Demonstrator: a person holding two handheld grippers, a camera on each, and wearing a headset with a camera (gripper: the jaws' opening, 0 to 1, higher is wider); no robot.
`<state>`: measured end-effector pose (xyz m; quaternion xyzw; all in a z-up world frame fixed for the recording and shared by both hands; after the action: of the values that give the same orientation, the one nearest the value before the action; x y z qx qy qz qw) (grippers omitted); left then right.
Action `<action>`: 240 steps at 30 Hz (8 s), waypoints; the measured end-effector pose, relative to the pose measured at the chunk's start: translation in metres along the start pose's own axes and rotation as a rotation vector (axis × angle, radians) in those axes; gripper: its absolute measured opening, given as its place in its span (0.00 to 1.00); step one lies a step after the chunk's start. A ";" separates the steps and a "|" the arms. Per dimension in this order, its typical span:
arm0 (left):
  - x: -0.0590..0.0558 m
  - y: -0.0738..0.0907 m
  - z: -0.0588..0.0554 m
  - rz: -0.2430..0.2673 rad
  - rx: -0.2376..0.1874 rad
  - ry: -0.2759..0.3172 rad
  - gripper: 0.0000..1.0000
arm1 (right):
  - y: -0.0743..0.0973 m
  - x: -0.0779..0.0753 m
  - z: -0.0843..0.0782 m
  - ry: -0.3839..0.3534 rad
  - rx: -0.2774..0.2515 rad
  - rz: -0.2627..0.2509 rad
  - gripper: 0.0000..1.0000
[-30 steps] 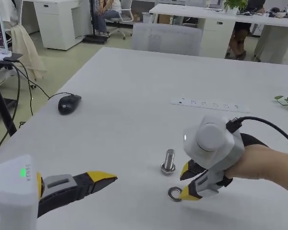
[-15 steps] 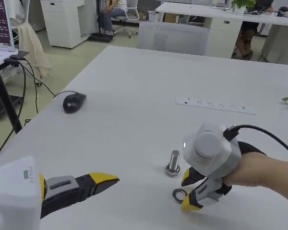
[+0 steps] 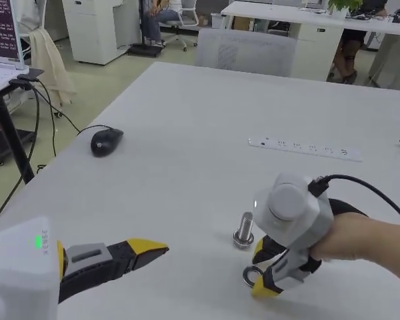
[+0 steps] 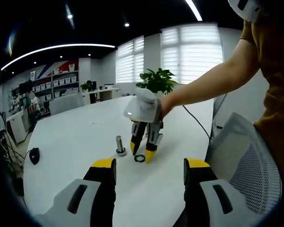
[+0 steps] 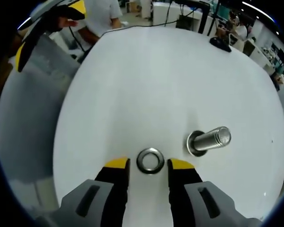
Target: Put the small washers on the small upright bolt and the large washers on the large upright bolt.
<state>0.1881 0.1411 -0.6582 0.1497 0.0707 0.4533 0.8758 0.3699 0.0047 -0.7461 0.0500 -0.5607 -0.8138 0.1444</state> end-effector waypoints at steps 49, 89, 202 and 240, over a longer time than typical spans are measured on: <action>0.000 0.003 -0.002 0.003 -0.003 0.005 0.57 | 0.002 0.002 0.002 -0.001 0.016 -0.018 0.22; -0.002 -0.002 -0.002 -0.009 -0.004 -0.007 0.56 | 0.042 -0.003 0.007 0.031 -0.002 -0.102 0.22; 0.001 -0.005 -0.004 0.013 0.002 0.029 0.56 | 0.029 -0.055 0.035 0.126 0.091 -0.082 0.22; 0.009 -0.006 -0.010 0.021 0.004 0.033 0.56 | 0.008 -0.059 0.026 0.108 0.140 -0.038 0.24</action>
<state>0.1950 0.1471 -0.6697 0.1447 0.0843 0.4646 0.8696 0.4210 0.0425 -0.7336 0.1147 -0.6067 -0.7711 0.1551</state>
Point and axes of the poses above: the centre of the closed fingertips' face, and the gripper's own axes: y roughly backward along the fingers, x roughly to its left, z roughly out of its top, the point moved 8 cm from there along y, roughly backward along the fingers, and after that the axes turned 5 degrees about z, right-handed, at the moved point
